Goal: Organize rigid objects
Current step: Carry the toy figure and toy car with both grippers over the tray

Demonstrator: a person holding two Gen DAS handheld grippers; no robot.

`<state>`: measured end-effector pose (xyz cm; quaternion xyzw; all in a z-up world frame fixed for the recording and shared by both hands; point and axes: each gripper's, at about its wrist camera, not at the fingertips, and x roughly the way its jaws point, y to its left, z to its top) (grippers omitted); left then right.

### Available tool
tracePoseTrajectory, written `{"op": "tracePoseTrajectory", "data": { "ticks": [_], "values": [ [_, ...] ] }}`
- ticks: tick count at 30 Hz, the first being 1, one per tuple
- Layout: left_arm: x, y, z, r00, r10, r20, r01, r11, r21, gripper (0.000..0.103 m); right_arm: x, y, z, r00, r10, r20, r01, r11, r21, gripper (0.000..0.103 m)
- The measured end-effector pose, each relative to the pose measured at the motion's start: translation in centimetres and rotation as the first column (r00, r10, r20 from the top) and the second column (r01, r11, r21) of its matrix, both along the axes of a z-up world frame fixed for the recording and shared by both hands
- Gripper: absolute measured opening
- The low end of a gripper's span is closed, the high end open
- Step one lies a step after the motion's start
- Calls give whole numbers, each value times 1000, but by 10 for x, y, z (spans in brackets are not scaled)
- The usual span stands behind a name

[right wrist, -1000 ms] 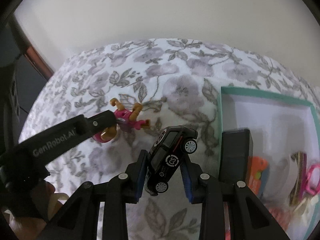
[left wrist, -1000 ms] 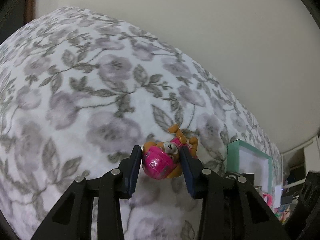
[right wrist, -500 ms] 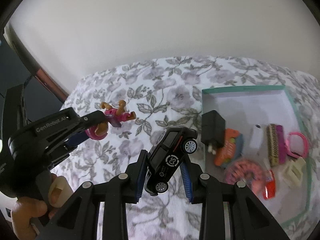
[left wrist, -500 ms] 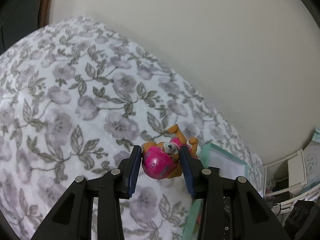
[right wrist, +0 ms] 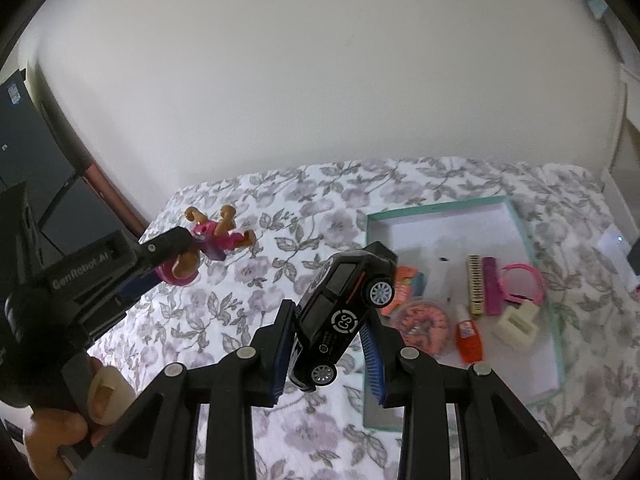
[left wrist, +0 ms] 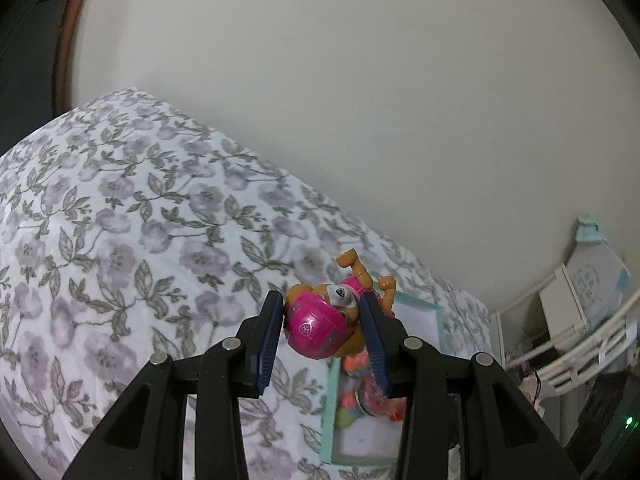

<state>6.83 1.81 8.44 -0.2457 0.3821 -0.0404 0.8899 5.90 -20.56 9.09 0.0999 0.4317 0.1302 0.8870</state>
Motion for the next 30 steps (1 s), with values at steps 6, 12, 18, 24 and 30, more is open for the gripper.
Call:
{"op": "tracePoseTrajectory", "data": {
  "ticks": [6, 12, 18, 24, 30],
  "values": [
    [-7, -32, 1, 996, -89, 8, 89, 996, 32, 41, -6, -34, 11, 999, -52, 10, 52, 998, 22, 34],
    [-8, -61, -6, 986, -169, -12, 169, 985, 24, 41, -3, -67, 6, 991, -132, 3, 132, 991, -38, 34],
    [-7, -86, -18, 971, -234, -50, 236, 971, 28, 41, -3, -105, -8, 974, -223, -40, 220, 973, -67, 34],
    [-5, -108, -31, 956, -280, -91, 285, 958, 45, 41, -3, -120, -18, 962, -268, -54, 261, 958, -116, 34],
    [-5, -128, -45, 940, -312, -137, 325, 942, 84, 41, 1, -116, -26, 965, -254, -66, 242, 959, -151, 34]
  ]
}}
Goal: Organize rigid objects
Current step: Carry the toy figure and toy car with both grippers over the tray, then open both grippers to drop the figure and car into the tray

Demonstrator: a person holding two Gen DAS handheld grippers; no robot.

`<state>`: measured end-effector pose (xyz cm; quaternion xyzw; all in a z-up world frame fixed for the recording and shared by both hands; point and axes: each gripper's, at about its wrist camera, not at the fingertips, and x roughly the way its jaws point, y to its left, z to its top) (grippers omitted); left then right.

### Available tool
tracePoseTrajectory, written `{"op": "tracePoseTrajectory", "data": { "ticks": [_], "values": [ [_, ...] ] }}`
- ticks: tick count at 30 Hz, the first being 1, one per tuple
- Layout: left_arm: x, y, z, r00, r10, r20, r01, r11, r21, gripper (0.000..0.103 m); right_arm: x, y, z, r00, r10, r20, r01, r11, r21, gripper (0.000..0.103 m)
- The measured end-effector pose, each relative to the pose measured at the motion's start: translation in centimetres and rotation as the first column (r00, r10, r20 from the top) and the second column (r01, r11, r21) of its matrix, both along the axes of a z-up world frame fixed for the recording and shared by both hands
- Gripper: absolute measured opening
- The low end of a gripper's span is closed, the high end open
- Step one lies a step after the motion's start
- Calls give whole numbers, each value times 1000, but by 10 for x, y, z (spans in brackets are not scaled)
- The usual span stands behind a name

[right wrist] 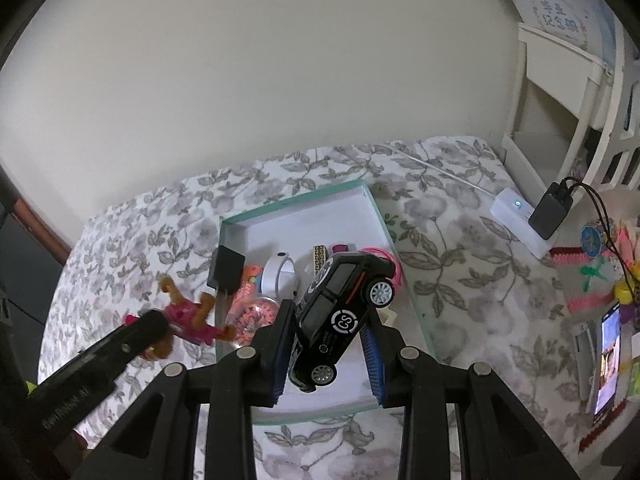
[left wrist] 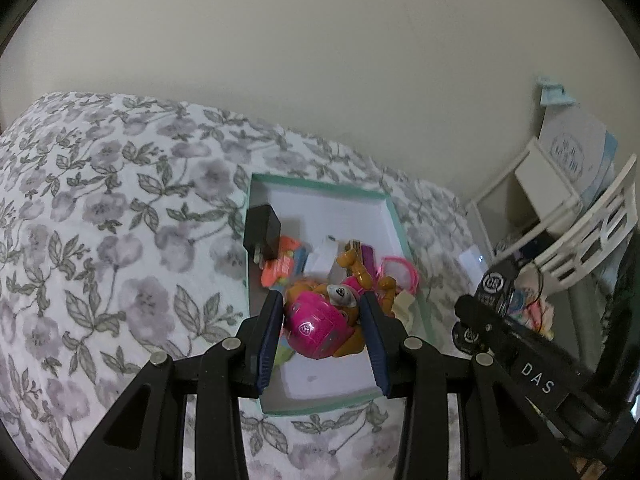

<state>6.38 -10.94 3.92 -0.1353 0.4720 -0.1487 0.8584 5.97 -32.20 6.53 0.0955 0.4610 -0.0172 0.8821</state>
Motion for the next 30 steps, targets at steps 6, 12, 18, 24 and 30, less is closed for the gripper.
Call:
{"op": "tracePoseTrajectory", "data": {
  "ticks": [6, 12, 18, 24, 30],
  "values": [
    [0, -18, -19, 998, -36, -44, 38, 998, 49, 41, 4, 1, -18, 999, 10, -50, -10, 1000, -1, 34],
    [2, -30, -43, 992, -60, -108, 69, 994, 88, 41, 10, -2, -52, 990, 13, -143, -11, 1000, 11, 34],
    [3, -41, -70, 982, -73, -176, 100, 984, 146, 41, 16, 0, -96, 964, 21, -264, -25, 1000, -11, 35],
    [4, -42, -81, 975, -70, -211, 106, 980, 166, 41, 15, 1, -113, 950, 26, -311, -33, 999, -16, 35],
    [5, -38, -78, 973, -69, -222, 104, 983, 151, 46, 16, 4, -112, 950, 28, -310, -42, 998, -39, 35]
  ]
}}
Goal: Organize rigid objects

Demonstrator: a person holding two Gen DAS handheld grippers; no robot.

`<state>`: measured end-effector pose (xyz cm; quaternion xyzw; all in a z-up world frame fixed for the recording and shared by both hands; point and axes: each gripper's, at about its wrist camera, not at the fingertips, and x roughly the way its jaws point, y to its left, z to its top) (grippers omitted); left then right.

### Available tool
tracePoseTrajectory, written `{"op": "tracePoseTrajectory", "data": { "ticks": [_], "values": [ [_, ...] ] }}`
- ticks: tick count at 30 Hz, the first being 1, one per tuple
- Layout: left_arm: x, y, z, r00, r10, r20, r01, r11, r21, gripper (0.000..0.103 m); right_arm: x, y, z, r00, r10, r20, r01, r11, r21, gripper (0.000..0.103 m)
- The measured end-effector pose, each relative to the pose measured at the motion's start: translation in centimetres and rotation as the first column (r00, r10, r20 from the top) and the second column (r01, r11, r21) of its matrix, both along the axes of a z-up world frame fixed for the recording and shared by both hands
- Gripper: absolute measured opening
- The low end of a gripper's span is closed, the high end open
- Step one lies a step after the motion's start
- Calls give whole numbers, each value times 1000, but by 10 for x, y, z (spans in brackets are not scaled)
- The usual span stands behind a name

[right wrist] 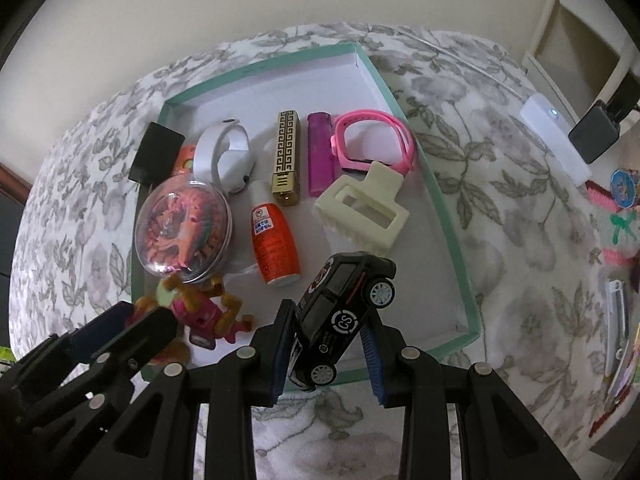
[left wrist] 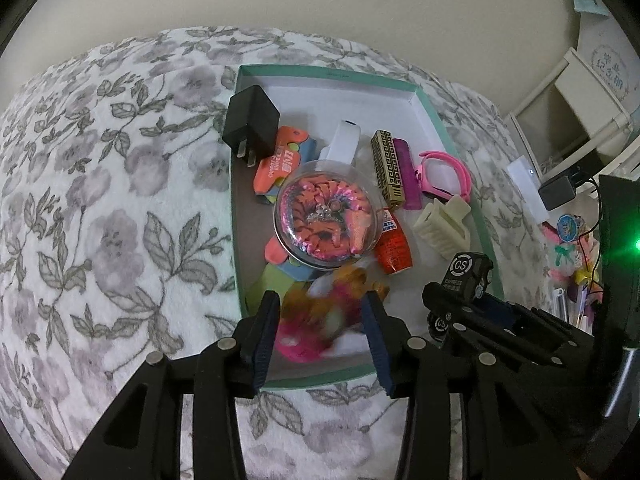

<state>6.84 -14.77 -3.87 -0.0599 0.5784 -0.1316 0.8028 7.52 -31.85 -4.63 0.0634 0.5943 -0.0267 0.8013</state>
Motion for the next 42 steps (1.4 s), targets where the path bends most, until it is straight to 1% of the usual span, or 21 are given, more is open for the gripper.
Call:
{"op": "tracePoseTrajectory", "data": {
  "ticks": [2, 4, 7, 10, 11, 12, 13, 14, 15, 16, 19, 20, 21, 22, 23, 26, 29, 33, 34, 38, 42],
  "values": [
    [-1, 2, 2, 1000, 5, 0, -5, 1000, 0, 52, -1, 0, 0, 1000, -3, -1, 3, 1000, -1, 35],
    [-1, 4, 6, 1000, 11, 2, -11, 1000, -9, 56, -1, 0, 0, 1000, -5, -4, 5, 1000, 0, 35],
    [-1, 9, 13, 1000, 21, 15, -21, 999, -28, 59, -2, -1, 1, 1000, -5, -3, 5, 1000, 6, 35],
    [-3, 15, 22, 999, 32, 38, -31, 999, -16, 62, -2, 0, 4, 1000, 0, 5, 0, 1000, 7, 36],
    [-3, 18, 24, 998, 38, 45, -38, 999, -11, 63, -3, 1, 5, 1000, 1, 9, -1, 1000, 4, 38],
    [-3, 22, 26, 997, 50, 55, -50, 999, -5, 65, -3, 1, 5, 1000, 1, 12, -1, 1000, 2, 44],
    [-3, 26, 27, 997, 57, 61, -57, 998, -1, 68, -3, 2, 6, 1000, 2, 17, -2, 1000, -2, 47],
    [-3, 30, 28, 996, 66, 65, -67, 998, 4, 72, -4, 3, 7, 1000, 4, 21, -4, 1000, -4, 53],
    [-2, 34, 28, 995, 76, 69, -77, 997, 10, 73, -4, 4, 8, 1000, 6, 26, -6, 1000, -9, 58],
    [-2, 40, 26, 993, 90, 73, -92, 995, 23, 75, -4, 5, 9, 999, 9, 31, -9, 1000, -13, 60],
    [-1, 53, 22, 989, 121, 81, -126, 990, 57, 76, -5, 7, 11, 999, 18, 46, -17, 1000, -20, 67],
    [-1, 56, 20, 988, 130, 83, -135, 989, 63, 78, -5, 8, 11, 999, 20, 49, -19, 1000, -23, 71],
    [-1, 60, 17, 987, 140, 82, -146, 987, 69, 82, -5, 9, 11, 998, 23, 53, -22, 999, -25, 75],
    [-1, 64, 14, 985, 152, 79, -157, 985, 71, 93, -5, 10, 11, 998, 27, 58, -26, 999, -27, 76],
    [-1, 67, 12, 984, 159, 81, -165, 984, 70, 98, -5, 11, 11, 998, 30, 60, -29, 999, -27, 80],
    [-1, 72, 8, 981, 174, 82, -181, 980, 85, 98, -7, 14, 14, 996, 42, 76, -40, 999, -29, 88],
    [-2, 77, 9, 979, 183, 90, -190, 979, 77, 98, -8, 16, 17, 994, 48, 96, -44, 998, -45, 102],
    [-7, 85, 16, 976, 192, 107, -197, 980, 37, 98, -13, 18, 21, 992, 44, 118, -40, 999, -35, 103],
    [-8, 86, 18, 975, 189, 115, -195, 980, 38, 98, -14, 19, 22, 992, 44, 122, -40, 999, -35, 103],
    [-14, 88, 27, 974, 180, 138, -190, 980, 63, 98, -21, 23, 28, 989, 52, 138, -44, 997, -60, 103],
    [-22, 92, 34, 972, 184, 148, -198, 976, 89, 98, -28, 25, 36, 986, 49, 160, -42, 998, -49, 103]
  ]
}}
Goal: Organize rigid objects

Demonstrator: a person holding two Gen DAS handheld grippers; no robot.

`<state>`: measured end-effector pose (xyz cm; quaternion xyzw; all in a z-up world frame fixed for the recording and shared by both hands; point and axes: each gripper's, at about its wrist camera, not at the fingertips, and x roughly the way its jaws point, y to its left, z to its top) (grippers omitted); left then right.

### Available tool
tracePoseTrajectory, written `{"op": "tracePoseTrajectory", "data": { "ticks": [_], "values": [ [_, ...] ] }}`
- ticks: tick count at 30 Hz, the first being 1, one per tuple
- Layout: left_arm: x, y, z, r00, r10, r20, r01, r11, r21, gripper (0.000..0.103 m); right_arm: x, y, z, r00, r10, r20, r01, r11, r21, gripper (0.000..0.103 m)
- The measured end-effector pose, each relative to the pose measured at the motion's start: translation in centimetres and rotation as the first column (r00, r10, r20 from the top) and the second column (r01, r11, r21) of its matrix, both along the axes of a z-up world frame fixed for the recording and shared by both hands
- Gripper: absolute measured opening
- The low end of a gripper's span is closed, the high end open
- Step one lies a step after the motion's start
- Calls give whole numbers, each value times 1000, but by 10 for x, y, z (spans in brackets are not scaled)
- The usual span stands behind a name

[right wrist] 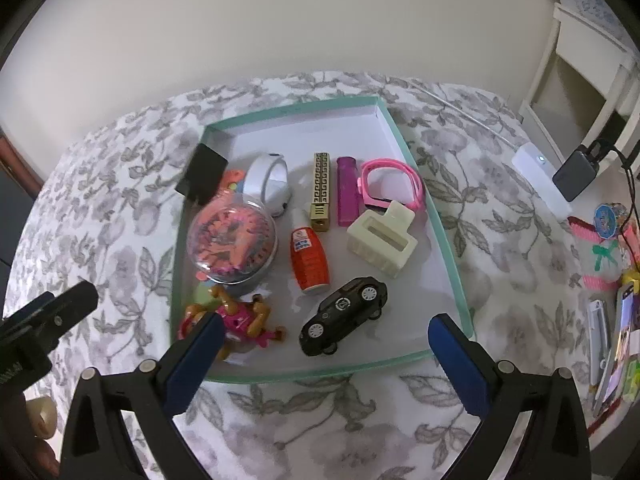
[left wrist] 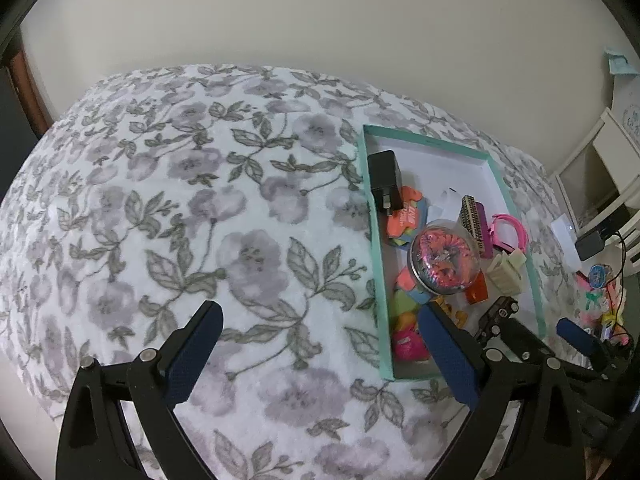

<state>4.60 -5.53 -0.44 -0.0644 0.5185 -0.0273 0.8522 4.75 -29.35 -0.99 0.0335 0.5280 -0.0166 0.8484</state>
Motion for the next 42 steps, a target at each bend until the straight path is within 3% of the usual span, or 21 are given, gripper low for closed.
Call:
{"op": "tracePoseTrajectory", "data": {
  "ticks": [25, 42],
  "values": [
    [-46, 8, 37, 996, 0, 90, -10, 994, 113, 98, -48, 23, 48, 996, 26, 83, -22, 998, -53, 103],
    [-69, 15, 45, 995, -2, 100, -4, 998, 58, 98, -75, 32, 69, 990, 48, 135, -35, 995, -96, 103]
  ]
}}
